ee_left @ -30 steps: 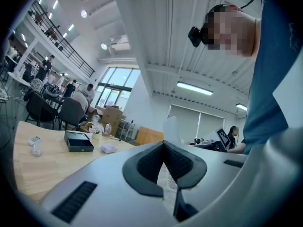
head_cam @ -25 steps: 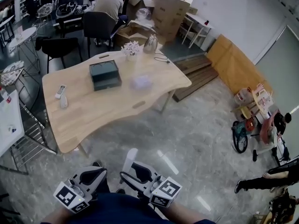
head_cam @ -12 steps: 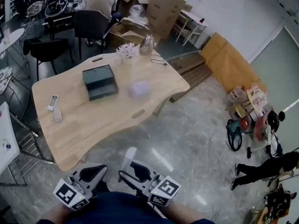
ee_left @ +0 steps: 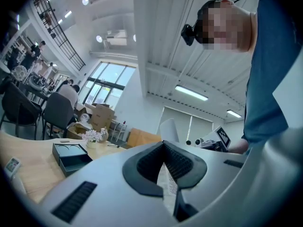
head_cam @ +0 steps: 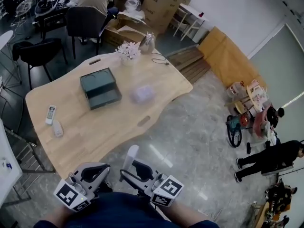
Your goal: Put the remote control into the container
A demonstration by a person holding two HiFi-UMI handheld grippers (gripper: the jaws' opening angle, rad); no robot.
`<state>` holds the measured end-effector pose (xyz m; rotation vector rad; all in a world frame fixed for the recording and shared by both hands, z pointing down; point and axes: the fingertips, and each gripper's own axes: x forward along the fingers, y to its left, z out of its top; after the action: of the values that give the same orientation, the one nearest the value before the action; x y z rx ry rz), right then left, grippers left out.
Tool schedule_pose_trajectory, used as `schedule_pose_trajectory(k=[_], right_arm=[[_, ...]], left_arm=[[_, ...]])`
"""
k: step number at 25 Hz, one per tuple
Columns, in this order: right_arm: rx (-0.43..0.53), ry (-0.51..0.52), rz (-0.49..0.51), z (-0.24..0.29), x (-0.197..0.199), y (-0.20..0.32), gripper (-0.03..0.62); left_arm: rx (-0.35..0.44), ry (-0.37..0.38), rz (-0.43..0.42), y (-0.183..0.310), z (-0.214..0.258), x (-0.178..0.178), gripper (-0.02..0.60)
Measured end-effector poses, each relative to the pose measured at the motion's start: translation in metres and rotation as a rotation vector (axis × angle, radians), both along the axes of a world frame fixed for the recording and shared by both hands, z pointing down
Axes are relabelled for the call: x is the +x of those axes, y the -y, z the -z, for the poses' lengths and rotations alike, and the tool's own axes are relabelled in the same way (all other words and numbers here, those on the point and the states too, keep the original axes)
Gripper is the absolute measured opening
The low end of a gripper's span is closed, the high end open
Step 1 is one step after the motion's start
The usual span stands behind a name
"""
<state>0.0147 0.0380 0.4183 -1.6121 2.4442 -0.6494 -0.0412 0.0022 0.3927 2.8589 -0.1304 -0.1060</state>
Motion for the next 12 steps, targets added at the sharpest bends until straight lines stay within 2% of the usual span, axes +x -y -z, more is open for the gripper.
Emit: schedule_pose_trajectory(k=[6,12], right_arm=[[-0.004,-0.012,-0.017,0.002,0.0,0.033,0.227],[-0.011,-0.01,0.032,0.004,0.007,0.055,0.227]], left_arm=[[-0.006,-0.023,-0.009,0.033,0.002,-0.002,0.091],[-0.002,-0.016,0.016,0.049,0.004,0.005,0.091]])
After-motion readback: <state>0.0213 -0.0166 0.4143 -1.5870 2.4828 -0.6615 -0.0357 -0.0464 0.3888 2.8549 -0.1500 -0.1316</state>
